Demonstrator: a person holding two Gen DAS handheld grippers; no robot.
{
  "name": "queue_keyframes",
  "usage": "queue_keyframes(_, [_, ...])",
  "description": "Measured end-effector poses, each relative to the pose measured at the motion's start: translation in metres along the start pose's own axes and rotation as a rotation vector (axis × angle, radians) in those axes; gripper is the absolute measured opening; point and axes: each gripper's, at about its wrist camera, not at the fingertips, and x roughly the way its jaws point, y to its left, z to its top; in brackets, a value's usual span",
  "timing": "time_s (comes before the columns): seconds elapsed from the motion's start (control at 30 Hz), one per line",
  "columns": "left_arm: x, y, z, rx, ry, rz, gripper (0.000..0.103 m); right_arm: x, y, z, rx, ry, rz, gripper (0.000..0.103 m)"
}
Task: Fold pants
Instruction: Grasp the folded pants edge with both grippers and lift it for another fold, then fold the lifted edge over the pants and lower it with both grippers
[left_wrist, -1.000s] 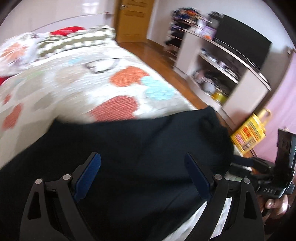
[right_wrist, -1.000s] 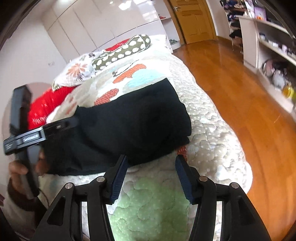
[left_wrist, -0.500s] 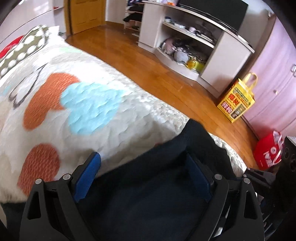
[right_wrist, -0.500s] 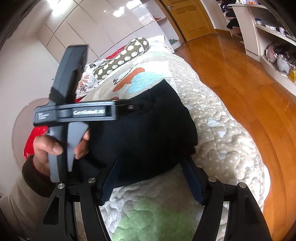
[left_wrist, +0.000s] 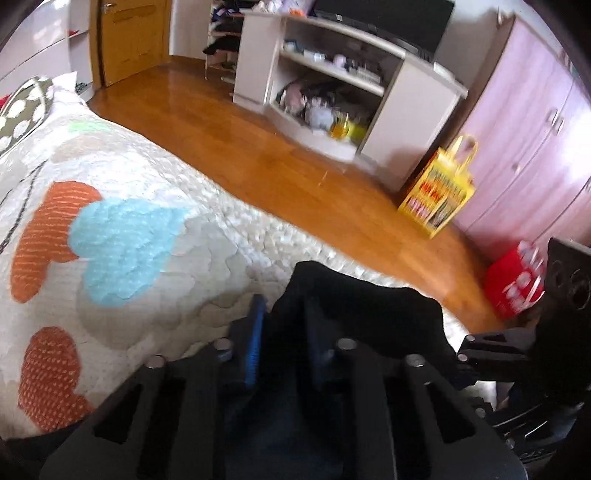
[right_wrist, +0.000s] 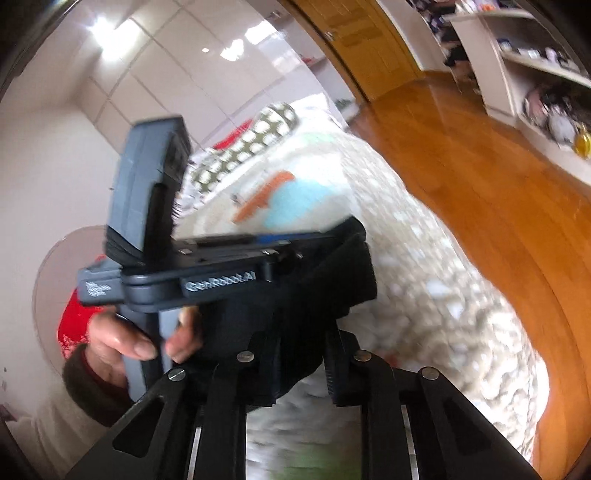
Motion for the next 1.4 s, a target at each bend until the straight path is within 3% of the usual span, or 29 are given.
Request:
queue_keyframes(0.1, [-0.046, 0.011, 0.002, -0.061, -0.082, -0.026, 0.014, -0.012, 0.039, 0.013, -0.097, -0.029, 0.038, 0.018])
queue_keyframes(0.2, [-0.107, 0.031, -0.010, -0.132, -0.167, 0.006, 0.016, -0.012, 0.084, 0.018, -0.197, -0.028, 0.106, 0.018])
queue_keyframes(0.27, [-0.146, 0.049, -0.029, -0.187, -0.221, 0.047, 0.031, -0.002, 0.122, 0.012, -0.279, 0.002, 0.164, 0.018])
queue_keyframes(0.33, [-0.183, 0.074, -0.061, -0.276, -0.262, 0.127, 0.065, 0.013, 0.148, 0.000, -0.339, 0.037, 0.197, 0.018])
queue_keyframes(0.43, [-0.214, 0.106, -0.112, -0.410, -0.298, 0.172, 0.072, 0.059, 0.184, -0.031, -0.395, 0.144, 0.256, 0.018])
queue_keyframes(0.47, [-0.219, 0.116, -0.129, -0.451, -0.293, 0.193, 0.073, 0.080, 0.190, -0.044, -0.397, 0.192, 0.268, 0.024])
queue_keyframes(0.57, [-0.223, 0.135, -0.177, -0.556, -0.260, 0.245, 0.074, 0.132, 0.198, -0.078, -0.391, 0.367, 0.232, 0.033])
queue_keyframes(0.63, [-0.220, 0.138, -0.196, -0.592, -0.244, 0.247, 0.074, 0.123, 0.194, -0.077, -0.368, 0.345, 0.254, 0.036])
queue_keyframes(0.7, [-0.210, 0.136, -0.207, -0.614, -0.236, 0.248, 0.076, 0.097, 0.186, -0.067, -0.332, 0.306, 0.311, 0.051])
queue_keyframes(0.73, [-0.210, 0.135, -0.210, -0.619, -0.236, 0.249, 0.079, 0.086, 0.181, -0.057, -0.323, 0.279, 0.307, 0.061])
queue_keyframes(0.77, [-0.205, 0.133, -0.213, -0.626, -0.236, 0.246, 0.080, 0.073, 0.173, -0.047, -0.323, 0.235, 0.277, 0.065])
queue_keyframes(0.93, [-0.183, 0.115, -0.212, -0.617, -0.214, 0.232, 0.082, 0.063, 0.147, -0.026, -0.293, 0.191, 0.153, 0.059])
queue_keyframes(1.03, [-0.166, 0.104, -0.207, -0.591, -0.185, 0.292, 0.081, 0.076, 0.149, -0.029, -0.319, 0.215, 0.136, 0.044])
queue_keyframes(1.13, [-0.152, 0.095, -0.212, -0.559, -0.117, 0.379, 0.081, 0.089, 0.143, -0.048, -0.398, 0.265, 0.054, 0.040])
queue_keyframes(1.23, [-0.156, 0.089, -0.228, -0.538, -0.124, 0.416, 0.082, 0.095, 0.145, -0.062, -0.456, 0.284, 0.016, 0.039])
queue_keyframes(1.4, [-0.184, 0.088, -0.245, -0.594, -0.138, 0.430, 0.082, 0.087, 0.150, -0.052, -0.478, 0.246, -0.006, 0.040])
